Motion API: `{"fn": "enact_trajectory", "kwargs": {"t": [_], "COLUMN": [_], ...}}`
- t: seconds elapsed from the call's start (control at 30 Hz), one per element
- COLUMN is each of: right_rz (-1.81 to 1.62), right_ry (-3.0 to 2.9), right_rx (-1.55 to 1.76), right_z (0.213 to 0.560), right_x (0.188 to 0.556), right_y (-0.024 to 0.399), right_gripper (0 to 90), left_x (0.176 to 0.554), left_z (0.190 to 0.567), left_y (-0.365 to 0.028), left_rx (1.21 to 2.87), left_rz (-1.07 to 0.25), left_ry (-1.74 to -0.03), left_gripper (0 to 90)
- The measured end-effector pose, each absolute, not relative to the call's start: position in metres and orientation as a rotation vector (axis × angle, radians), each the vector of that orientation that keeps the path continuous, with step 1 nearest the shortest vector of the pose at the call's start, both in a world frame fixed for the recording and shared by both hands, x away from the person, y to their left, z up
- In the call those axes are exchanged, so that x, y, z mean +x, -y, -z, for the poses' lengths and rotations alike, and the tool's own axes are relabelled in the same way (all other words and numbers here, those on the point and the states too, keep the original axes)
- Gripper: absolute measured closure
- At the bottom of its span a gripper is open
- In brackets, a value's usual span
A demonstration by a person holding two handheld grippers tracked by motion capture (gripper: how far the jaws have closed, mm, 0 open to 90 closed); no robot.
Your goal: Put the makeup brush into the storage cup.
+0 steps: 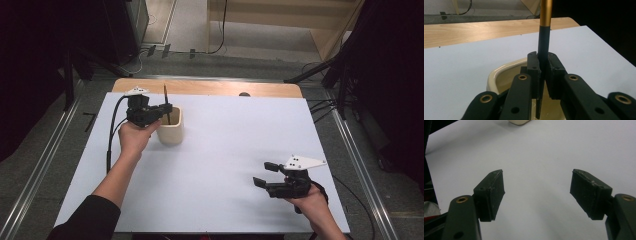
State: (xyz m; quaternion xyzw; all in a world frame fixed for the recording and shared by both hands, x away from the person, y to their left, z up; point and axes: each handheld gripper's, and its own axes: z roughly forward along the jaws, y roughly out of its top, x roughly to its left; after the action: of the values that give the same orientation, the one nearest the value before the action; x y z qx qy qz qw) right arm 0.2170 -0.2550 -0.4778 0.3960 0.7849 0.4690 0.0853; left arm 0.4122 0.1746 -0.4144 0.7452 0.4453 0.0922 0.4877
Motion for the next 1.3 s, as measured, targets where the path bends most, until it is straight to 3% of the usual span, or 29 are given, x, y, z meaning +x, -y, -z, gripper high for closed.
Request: {"fn": "enact_trajectory", "kwargs": {"t": [0.33, 0.47, 0.67, 0.8, 1.3], "right_rz": [-1.406, -1.41, -1.41, -1.409, -1.402], "right_ry": [-2.345, -2.35, -2.353, -2.354, -2.362], "right_rx": [1.169, 1.152, 1.145, 1.148, 1.144], "right_z": [0.477, 0.477, 0.477, 0.477, 0.477], "right_x": [0.217, 0.216, 0.216, 0.216, 0.216], "right_y": [0.254, 0.253, 0.252, 0.252, 0.251], "right_gripper": [28.2, 28.1, 28.1, 28.1, 28.0], "left_x": [0.413, 0.411, 0.41, 0.407, 0.4], "left_z": [0.412, 0.407, 0.402, 0.399, 0.392], "left_y": [-0.179, -0.182, -0.184, -0.188, -0.205], "left_rx": [1.807, 1.81, 1.836, 1.847, 1.861], "left_rz": [-0.217, -0.23, -0.207, -0.177, -0.118], "left_ry": [-1.097, -1.12, -1.121, -1.108, -1.118], "left_gripper": [79.4, 54.4, 34.3, 30.5, 30.5]}}
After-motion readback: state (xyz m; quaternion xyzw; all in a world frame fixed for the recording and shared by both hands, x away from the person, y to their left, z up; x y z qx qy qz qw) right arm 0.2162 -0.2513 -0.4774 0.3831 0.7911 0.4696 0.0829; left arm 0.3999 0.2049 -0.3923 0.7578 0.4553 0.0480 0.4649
